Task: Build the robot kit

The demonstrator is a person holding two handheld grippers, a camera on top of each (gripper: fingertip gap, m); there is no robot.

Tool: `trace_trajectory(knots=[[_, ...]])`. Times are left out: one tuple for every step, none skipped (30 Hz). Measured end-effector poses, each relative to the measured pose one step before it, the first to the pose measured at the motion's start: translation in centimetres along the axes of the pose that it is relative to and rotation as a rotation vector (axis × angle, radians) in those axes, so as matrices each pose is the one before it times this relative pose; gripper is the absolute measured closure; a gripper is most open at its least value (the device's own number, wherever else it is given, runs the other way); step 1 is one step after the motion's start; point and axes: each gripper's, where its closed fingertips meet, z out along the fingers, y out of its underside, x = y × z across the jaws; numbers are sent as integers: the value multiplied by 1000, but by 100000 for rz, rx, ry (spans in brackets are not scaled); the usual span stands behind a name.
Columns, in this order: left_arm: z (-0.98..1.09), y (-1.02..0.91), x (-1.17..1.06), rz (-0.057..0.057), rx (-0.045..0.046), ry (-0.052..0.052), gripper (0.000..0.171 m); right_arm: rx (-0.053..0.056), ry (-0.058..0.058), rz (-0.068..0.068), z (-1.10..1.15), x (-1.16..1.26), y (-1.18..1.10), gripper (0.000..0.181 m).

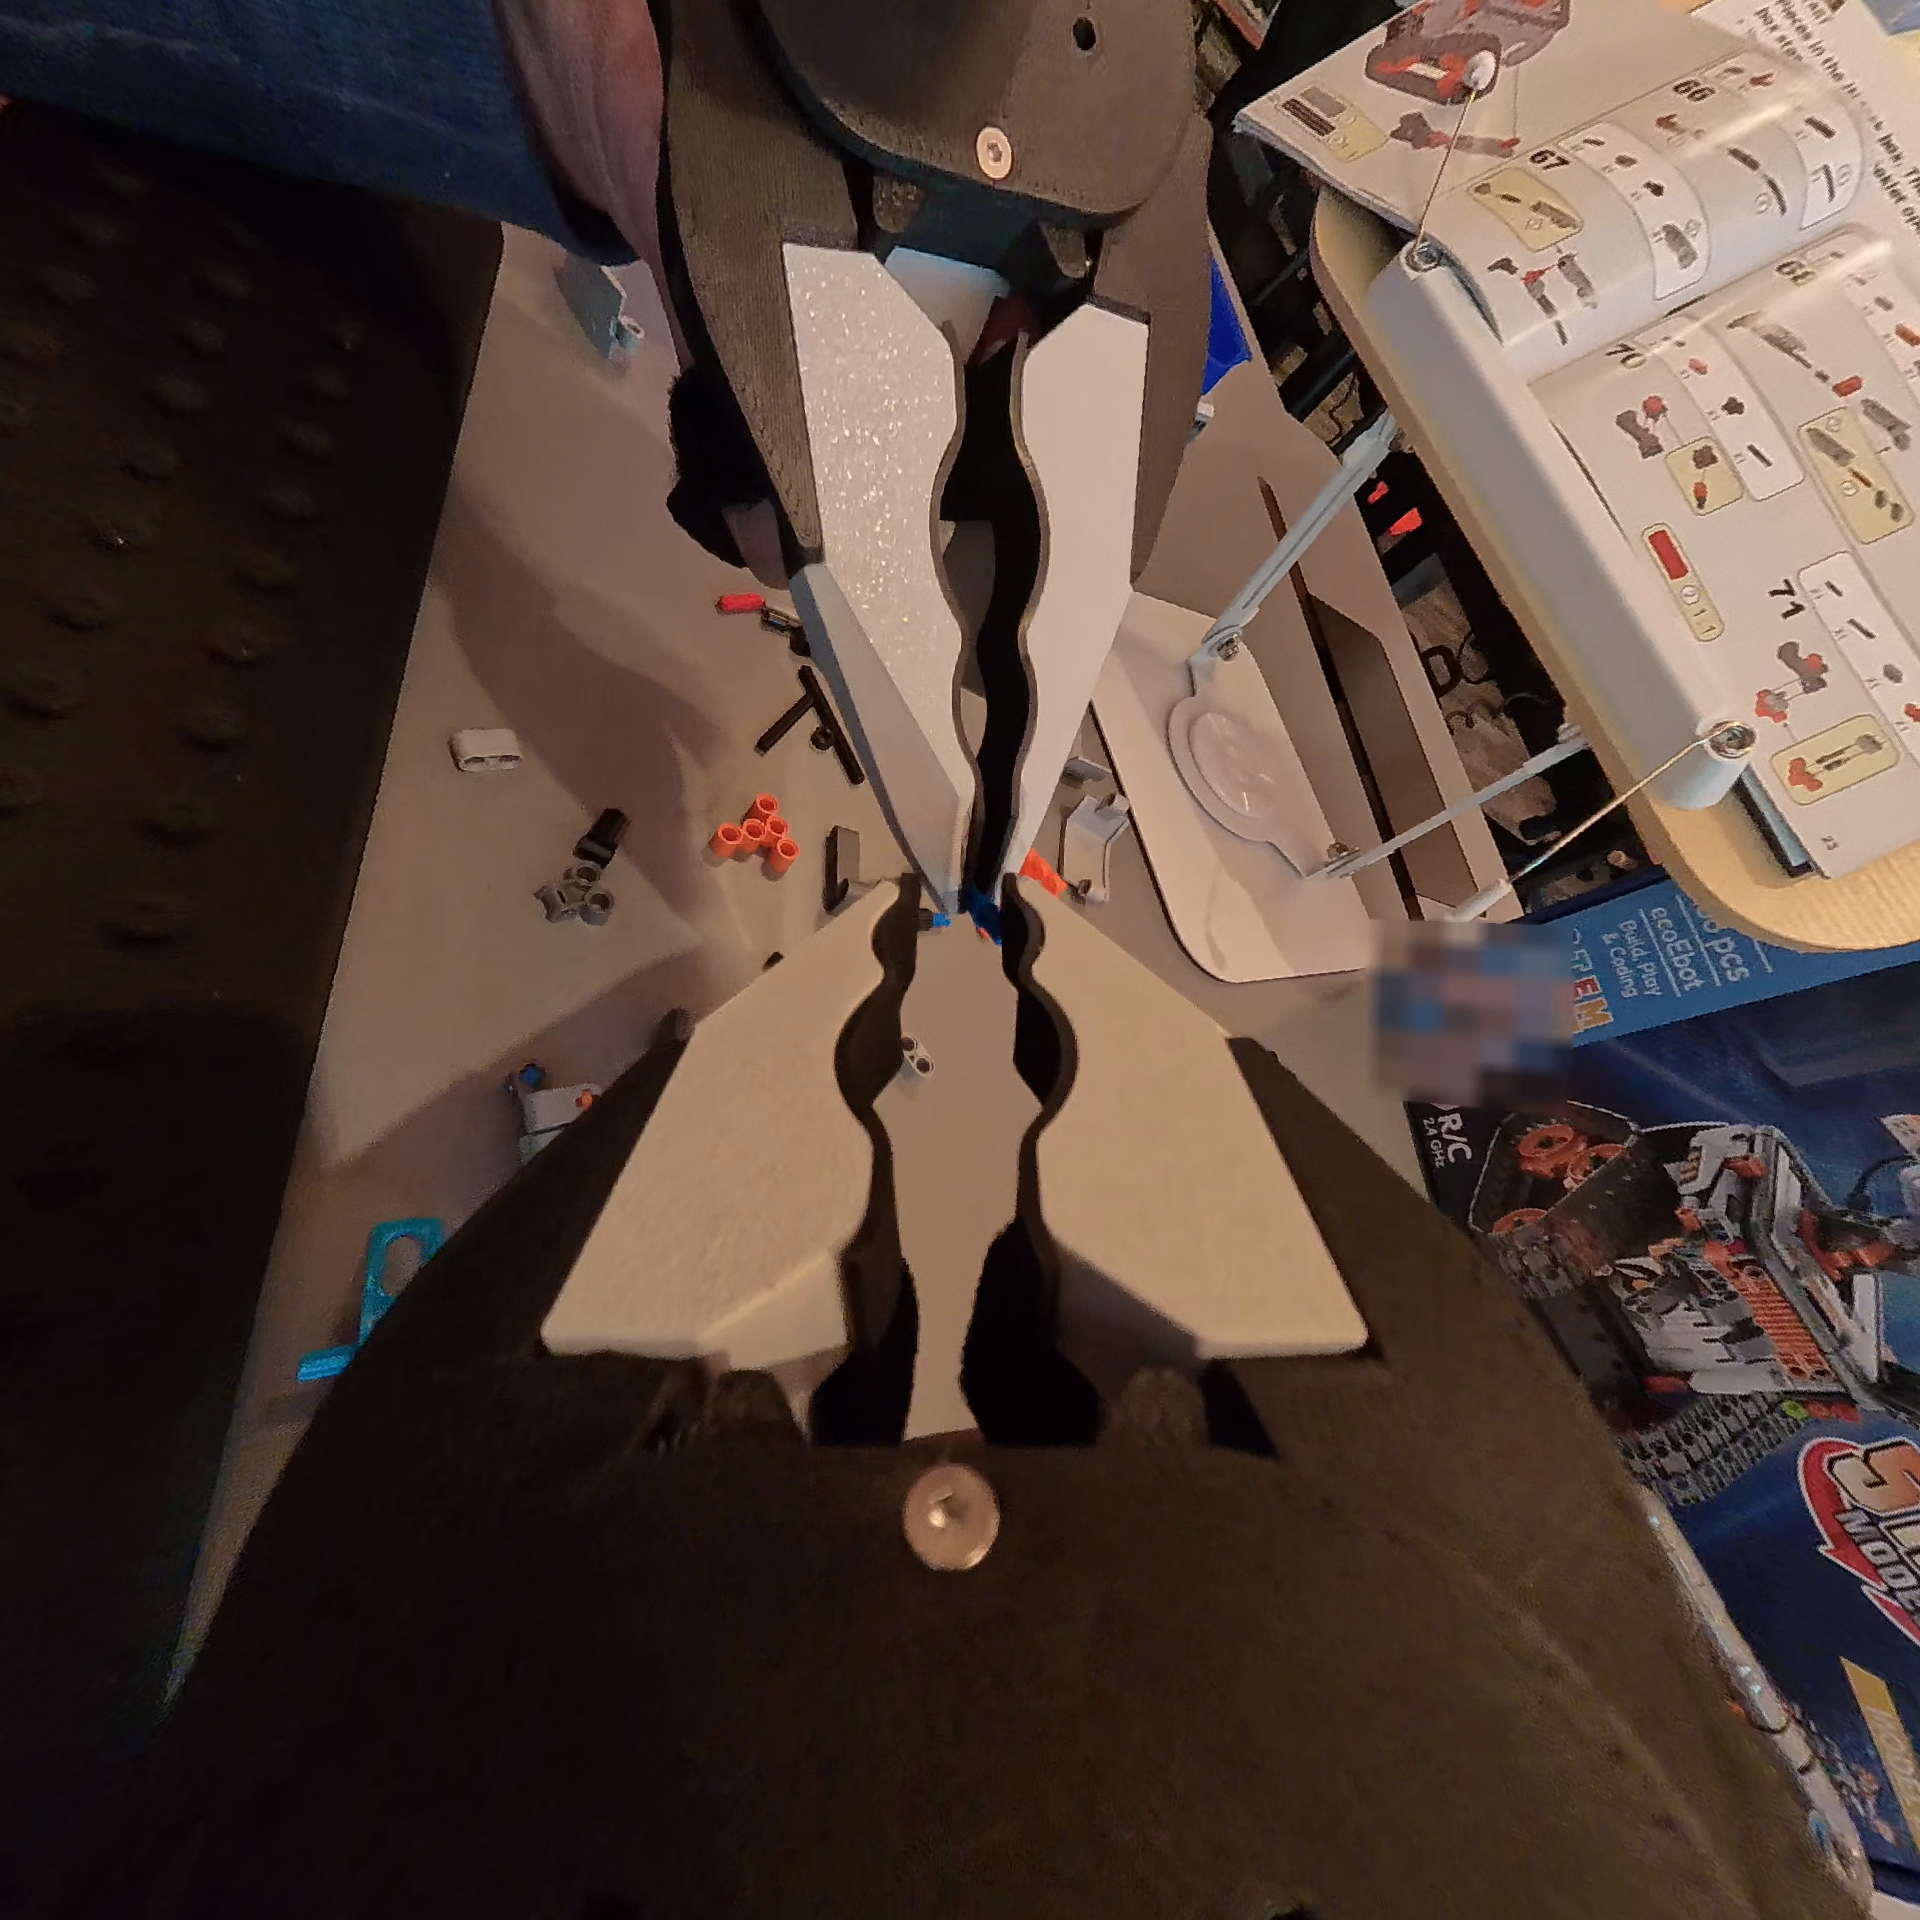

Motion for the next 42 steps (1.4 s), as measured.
trace_trajectory(knots=[[145,123,52,241,-695,48,170,155,-997,36,35,-161,19,169],[116,51,13,314,-270,-206,170,-426,-604,-292,45,-112,91,171],[96,122,-37,475,-709,-368,169,-1030,56,-876,50,-29,164,171],[66,123,-65,546,-615,-465,169,-732,53,-936,27,-33,127,174],[34,41,32,43,-140,284,169,-210,-70,-314,21,-43,36,174],[42,28,9,-92,-82,279,169,-140,-113,179,23,-21,48,174],[40,52,-29,118,-109,18,169,-107,-139,210,24,-9,57,174],[63,39,25,51,-102,181,169,-45,-243,189,8,-29,56,175],[48,33,15,-87,-25,81,169,8,-146,255,8,-14,41,175],[29,34,-2,-36,-55,-52,169,285,-103,491,14,-8,-19,174],[25,108,-43,235,-461,-275,169,844,-291,696,-28,-10,-131,173],[29,169,-136,648,-733,-955,169,1097,-300,612,-72,-6,-187,171],[47,152,-61,413,-652,-491,169,622,67,463,-59,53,-108,171],[54,96,77,-24,-263,471,169,-86,149,376,-23,64,30,170],[38,-43,33,-229,372,241,169,-306,184,370,-6,64,93,170],[18,-68,-22,-626,448,22,169,-306,520,693,7,136,105,170],[5,-100,-65,-1109,677,140,169,-226,895,1089,-19,238,84,170],[-60,-219,-110,-1811,1693,226,169,285,1118,1093,-72,291,-3,168],[-128,-397,-172,-3414,2981,477,169,718,1591,1233,-102,368,-72,167],[-144,-458,-195,-4595,3659,972,169,912,1800,1522,-131,396,-121,165],[-126,-412,-268,-4608,3490,569,169,927,1544,1584,-108,356,-140,162],[-129,-398,-257,-4512,3442,476,169,944,1563,1516,-86,330,-166,160],[-93,-376,-149,-4288,3136,941,169,893,1386,1568,-54,293,-146,159],[-57,-288,-139,-3266,2460,665,169,519,934,1512,-6,197,-63,159],[-35,-257,-205,-2322,2230,-86,169,10,1327,1282,24,247,4,157],[-30,-259,-63,-2308,2016,583,170,-532,2132,1196,13,385,115,158],[-61,-314,-59,-1985,2249,389,169,-458,1620,966,-20,334,86,158],[-65,-241,-52,-1631,1577,429,170,458,357,766,-81,151,-43,159],[-48,-121,-165,-897,777,-455,170,649,222,1903,-73,156,-87,159],[-31,-58,-81,-654,389,-33,170,-91,459,2549,10,225,40,159],[11,37,59,-563,-64,749,170,-656,-396,864,15,53,164,159],[32,99,-32,14,-399,-134,170,17,-326,-1382,-50,-36,79,165],[44,157,-58,478,-804,-393,170,808,563,-1751,-122,28,-112,168],[64,247,-23,336,-1485,-130,170,442,503,-19,-82,69,-152,168],[21,8,65,-419,128,345,169,91,-489,1178,-1,-48,-99,166],[-21,-278,125,-1288,1904,849,170,201,-152,698,10,-49,-51,166],[2,-203,190,-1585,1305,1393,170,296,312,175,7,-1,-64,167],[32,-131,45,-715,1098,538,170,458,-75,886,5,16,-70,166],[57,-70,-30,-184,1026,-85,170,824,-352,1886,-27,71,-84,166],[25,-91,35,-453,1318,452,170,1126,-781,2137,-59,60,-98,166],[-41,-134,48,-973,1336,953,170,1422,-579,2077,-61,67,-141,166],[-79,-207,-4,-1409,1467,815,170,1430,33,1521,-46,92,-204,167]])
